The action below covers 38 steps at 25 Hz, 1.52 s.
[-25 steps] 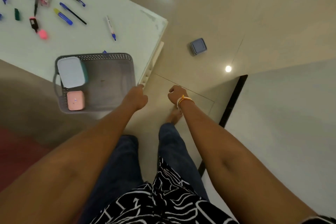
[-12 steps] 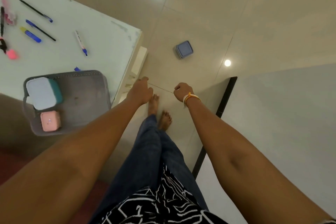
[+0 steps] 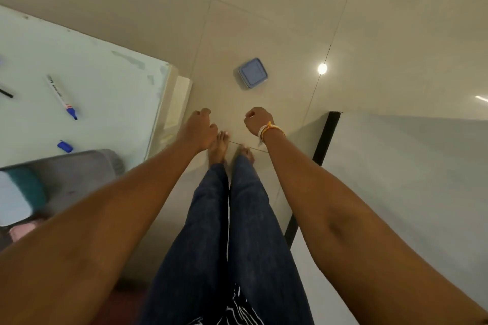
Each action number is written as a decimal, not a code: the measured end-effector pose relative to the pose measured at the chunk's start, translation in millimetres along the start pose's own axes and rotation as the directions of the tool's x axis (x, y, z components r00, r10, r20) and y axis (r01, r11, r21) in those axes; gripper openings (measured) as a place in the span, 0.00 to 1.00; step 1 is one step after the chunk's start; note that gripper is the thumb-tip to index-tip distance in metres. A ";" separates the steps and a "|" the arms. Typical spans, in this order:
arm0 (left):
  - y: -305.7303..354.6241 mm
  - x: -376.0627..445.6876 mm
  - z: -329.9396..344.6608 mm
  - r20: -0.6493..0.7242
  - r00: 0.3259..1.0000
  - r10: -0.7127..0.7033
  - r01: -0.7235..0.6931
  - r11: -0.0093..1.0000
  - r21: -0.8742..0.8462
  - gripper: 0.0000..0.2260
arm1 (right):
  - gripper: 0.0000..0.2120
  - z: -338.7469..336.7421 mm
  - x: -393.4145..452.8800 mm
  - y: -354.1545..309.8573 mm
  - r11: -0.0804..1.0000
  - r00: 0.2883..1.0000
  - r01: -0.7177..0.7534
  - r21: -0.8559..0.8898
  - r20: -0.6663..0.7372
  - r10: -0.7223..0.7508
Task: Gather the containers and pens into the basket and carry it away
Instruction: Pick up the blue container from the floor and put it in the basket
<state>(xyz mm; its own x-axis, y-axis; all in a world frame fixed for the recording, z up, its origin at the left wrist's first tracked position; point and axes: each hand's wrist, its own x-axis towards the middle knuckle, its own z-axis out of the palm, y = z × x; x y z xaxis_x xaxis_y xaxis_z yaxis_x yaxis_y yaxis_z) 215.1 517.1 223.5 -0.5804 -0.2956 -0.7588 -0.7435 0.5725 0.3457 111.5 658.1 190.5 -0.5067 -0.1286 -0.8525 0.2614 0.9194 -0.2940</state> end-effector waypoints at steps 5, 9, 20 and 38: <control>1.8 101.3 35.8 0.023 1.000 0.013 -0.013 1.000 -0.011 0.22 | 0.12 15.6 113.7 9.8 0.998 1.000 -0.026 0.055 0.009 0.026; -10.4 223.8 85.1 0.017 0.999 0.033 -0.033 0.999 -0.030 0.23 | 0.04 39.2 248.1 40.4 0.969 0.992 -0.129 0.210 0.026 0.126; -45.0 400.9 174.9 0.019 0.998 0.055 -0.054 0.996 -0.075 0.22 | 0.19 64.2 446.2 85.3 0.732 0.949 -0.160 0.662 -0.101 0.299; 53.3 -17.3 -22.7 -0.174 0.979 -0.106 0.036 0.931 -0.364 0.21 | 0.10 -59.2 -51.0 -11.5 0.729 0.995 -0.093 0.678 0.078 0.054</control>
<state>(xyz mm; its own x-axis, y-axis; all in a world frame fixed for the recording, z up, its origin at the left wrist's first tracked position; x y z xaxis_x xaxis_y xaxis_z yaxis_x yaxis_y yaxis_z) 178.0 535.4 267.6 -0.5469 -0.4837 -0.6833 -0.8340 0.2440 0.4948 85.6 676.1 262.9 -0.4263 -0.1071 -0.8982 0.7944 0.4305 -0.4284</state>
